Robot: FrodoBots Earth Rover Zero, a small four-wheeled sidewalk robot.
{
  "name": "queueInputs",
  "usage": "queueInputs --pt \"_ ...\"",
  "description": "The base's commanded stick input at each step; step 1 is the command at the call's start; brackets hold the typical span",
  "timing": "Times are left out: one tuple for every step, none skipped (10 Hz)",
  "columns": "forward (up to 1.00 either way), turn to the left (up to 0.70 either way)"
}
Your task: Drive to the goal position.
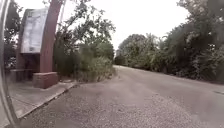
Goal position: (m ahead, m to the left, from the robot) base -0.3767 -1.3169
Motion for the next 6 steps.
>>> queueInputs --pt "0.04 0.0" --pt "0.04 0.0" --pt "0.04 0.0" --pt "0.04 0.0" --pt "0.04 0.0" --pt "0.04 0.0"
